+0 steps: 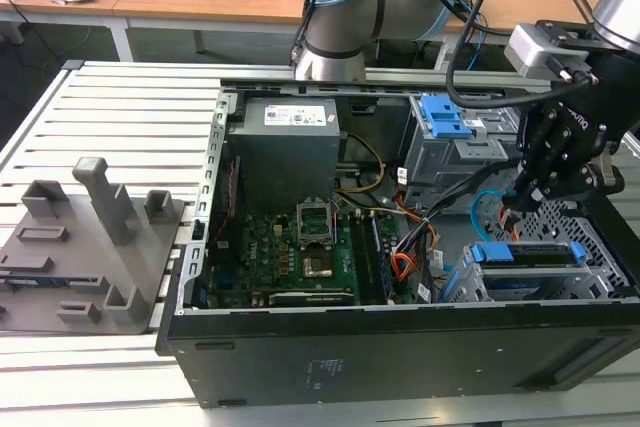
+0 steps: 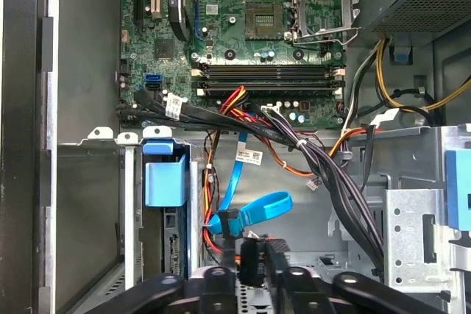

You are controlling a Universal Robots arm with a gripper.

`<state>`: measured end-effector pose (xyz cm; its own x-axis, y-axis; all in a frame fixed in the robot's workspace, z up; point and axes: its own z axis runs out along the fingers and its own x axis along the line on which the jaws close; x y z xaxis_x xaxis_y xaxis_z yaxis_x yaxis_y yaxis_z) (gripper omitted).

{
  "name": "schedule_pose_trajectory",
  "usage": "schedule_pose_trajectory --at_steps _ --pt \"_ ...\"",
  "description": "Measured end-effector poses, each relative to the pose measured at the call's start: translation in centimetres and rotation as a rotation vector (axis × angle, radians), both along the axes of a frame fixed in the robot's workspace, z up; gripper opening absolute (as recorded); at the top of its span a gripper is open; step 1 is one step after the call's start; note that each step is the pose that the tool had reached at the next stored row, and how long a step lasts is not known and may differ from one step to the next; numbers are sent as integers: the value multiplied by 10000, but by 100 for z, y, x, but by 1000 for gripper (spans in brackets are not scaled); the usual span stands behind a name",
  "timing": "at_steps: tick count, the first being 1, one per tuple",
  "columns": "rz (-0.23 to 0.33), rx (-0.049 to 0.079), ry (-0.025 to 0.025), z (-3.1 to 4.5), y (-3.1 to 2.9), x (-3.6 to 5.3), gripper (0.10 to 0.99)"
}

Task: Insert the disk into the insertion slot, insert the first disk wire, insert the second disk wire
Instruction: 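Insert the first disk wire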

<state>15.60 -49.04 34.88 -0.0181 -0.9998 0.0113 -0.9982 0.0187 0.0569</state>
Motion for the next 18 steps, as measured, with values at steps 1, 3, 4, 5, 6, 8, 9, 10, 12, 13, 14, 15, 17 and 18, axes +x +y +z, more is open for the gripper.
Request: schedule_pose_trajectory --at_steps 1,3,4,5,6,8,9,10,12,13,14,15,17,18 --pt "0 -1 0 0 0 0 220" --pt "0 -1 0 0 0 0 188" --pt "0 -2 1 0 0 0 188" --pt "0 -2 0 0 0 0 188" --pt "0 -3 0 0 0 0 188" --pt "1 -4 0 0 -47 0 188" --pt "0 -2 1 -1 -82 0 188" --pt "0 -4 0 0 -155 0 188" --pt "0 -3 0 0 -292 0 188" --pt "0 -4 0 0 -329 0 188" --pt "1 -2 0 -1 -397 1 188" --pt "2 -2 2 -3 -442 7 188" --pt "0 -3 11 -7 -453 43 188" --pt "0 -3 13 -7 -452 53 188"
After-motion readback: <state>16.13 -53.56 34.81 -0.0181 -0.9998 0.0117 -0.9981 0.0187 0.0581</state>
